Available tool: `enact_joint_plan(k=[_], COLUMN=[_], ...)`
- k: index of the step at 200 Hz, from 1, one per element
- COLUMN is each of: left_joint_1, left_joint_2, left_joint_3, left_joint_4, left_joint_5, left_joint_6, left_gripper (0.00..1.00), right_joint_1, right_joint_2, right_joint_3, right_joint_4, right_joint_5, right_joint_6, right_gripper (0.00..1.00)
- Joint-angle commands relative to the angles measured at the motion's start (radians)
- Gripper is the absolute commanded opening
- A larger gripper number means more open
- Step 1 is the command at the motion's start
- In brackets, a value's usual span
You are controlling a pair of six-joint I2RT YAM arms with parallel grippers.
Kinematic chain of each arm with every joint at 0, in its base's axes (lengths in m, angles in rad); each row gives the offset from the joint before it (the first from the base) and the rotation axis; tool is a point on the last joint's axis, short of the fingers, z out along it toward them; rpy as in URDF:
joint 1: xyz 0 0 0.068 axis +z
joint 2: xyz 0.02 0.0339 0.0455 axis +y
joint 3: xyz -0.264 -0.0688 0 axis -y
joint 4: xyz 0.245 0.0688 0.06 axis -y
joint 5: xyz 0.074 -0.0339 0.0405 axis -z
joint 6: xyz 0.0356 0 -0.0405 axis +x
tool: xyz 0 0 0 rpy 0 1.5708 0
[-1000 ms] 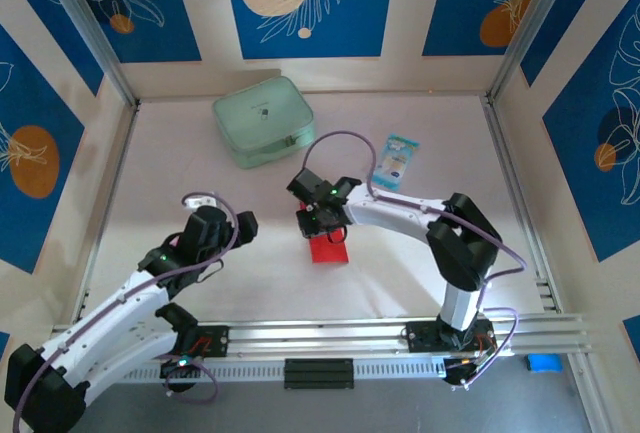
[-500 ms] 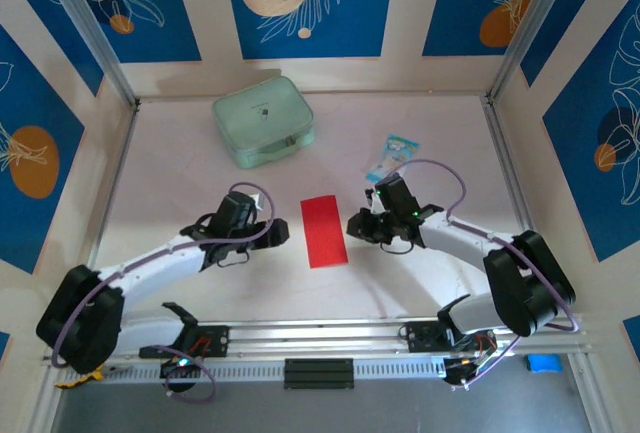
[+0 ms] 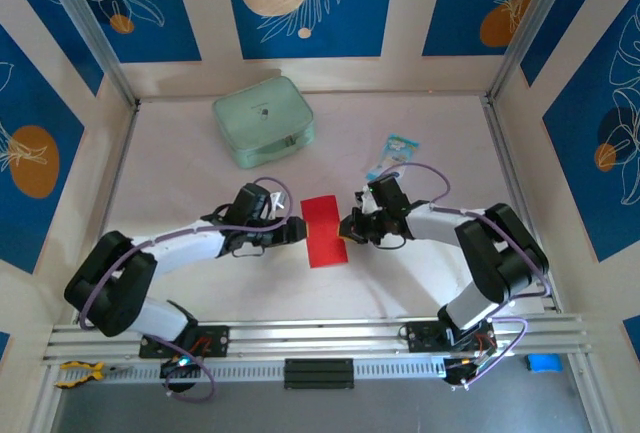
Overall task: Fold a paper plane with a square sheet of paper (pick it up from the middle)
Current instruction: Third fold the triangle at the center of the table.
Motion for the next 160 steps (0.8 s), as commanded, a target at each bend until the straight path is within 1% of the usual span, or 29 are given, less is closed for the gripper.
enact_joint_plan(k=[1, 45, 78, 143, 160], left_joint_1=[-0.010, -0.011, -0.011, -0.014, -0.014], left_joint_2=[0.025, 0.074, 0.118, 0.208, 0.218], left_joint_3=[0.028, 0.053, 0.076, 0.128, 0.128], left_joint_4=[0.019, 0.028, 0.041, 0.058, 0.063], left_joint_5=[0.036, 0.064, 0.082, 0.109, 0.103], left_joint_6=[-0.008, -0.004, -0.006, -0.024, -0.032], left_gripper=[0.70, 0.70, 0.68, 0.57, 0.57], right_joint_1=[-0.002, -0.020, -0.028, -0.027, -0.028], right_joint_2=[0.038, 0.080, 0.082, 0.094, 0.096], right_joint_3=[0.026, -0.035, -0.073, -0.075, -0.077], right_joint_4=[0.005, -0.001, -0.022, -0.019, -0.019], right_joint_5=[-0.036, -0.002, 0.026, 0.023, 0.022], right_joint_6=[-0.007, 0.011, 0.038, 0.067, 0.069], right_gripper=[0.10, 0.09, 0.09, 0.09, 0.09])
